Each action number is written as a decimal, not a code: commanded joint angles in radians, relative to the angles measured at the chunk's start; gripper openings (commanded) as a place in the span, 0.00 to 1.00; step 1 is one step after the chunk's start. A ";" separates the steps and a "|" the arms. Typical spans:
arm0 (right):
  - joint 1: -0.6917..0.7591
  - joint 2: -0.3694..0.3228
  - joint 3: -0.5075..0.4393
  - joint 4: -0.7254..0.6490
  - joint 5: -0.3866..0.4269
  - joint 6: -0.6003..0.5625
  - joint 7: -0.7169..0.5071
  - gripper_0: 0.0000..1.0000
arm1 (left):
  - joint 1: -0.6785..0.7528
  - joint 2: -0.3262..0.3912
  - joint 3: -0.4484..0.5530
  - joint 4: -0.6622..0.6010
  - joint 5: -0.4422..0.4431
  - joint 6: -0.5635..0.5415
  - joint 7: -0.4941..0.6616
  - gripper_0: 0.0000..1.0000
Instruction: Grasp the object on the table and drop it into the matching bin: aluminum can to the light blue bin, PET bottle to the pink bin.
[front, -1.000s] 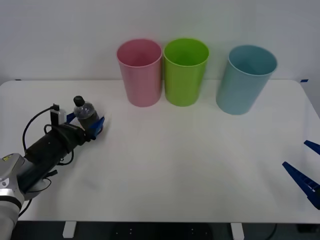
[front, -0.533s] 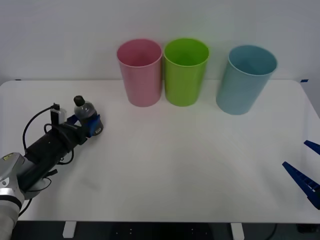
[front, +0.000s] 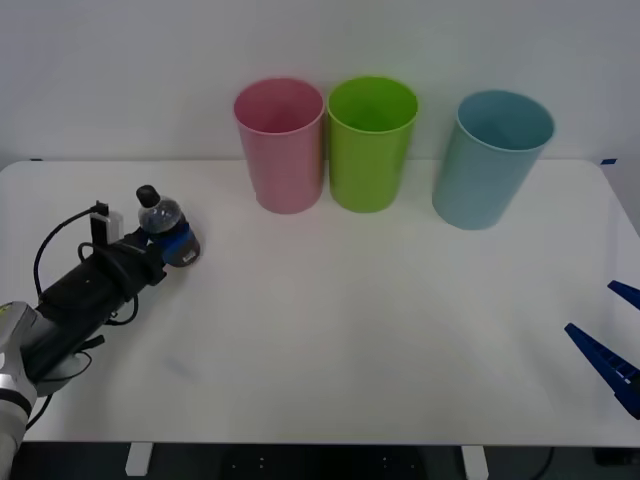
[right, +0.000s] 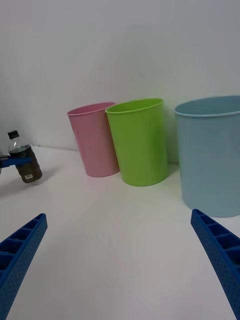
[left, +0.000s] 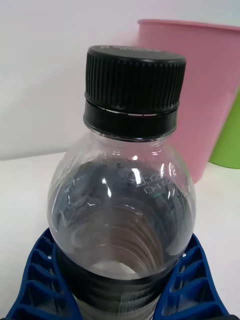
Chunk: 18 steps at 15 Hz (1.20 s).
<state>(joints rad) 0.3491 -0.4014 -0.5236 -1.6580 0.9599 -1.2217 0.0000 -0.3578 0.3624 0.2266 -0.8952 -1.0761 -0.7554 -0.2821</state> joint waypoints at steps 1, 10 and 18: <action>0.000 0.000 0.000 0.000 0.000 0.000 0.000 1.00 | 0.002 0.021 0.000 -0.036 0.015 -0.004 0.012 0.00; 0.000 0.000 0.000 0.000 0.000 0.000 0.000 1.00 | 0.000 0.067 0.000 -0.271 0.004 0.007 0.262 0.00; 0.000 0.000 0.000 0.000 0.000 0.000 0.000 1.00 | -0.133 0.095 -0.001 -0.352 -0.091 0.022 0.558 0.00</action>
<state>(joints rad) 0.3490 -0.4014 -0.5236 -1.6581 0.9599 -1.2217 0.0000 -0.4758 0.4535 0.2258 -1.2471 -1.1554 -0.7322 0.2541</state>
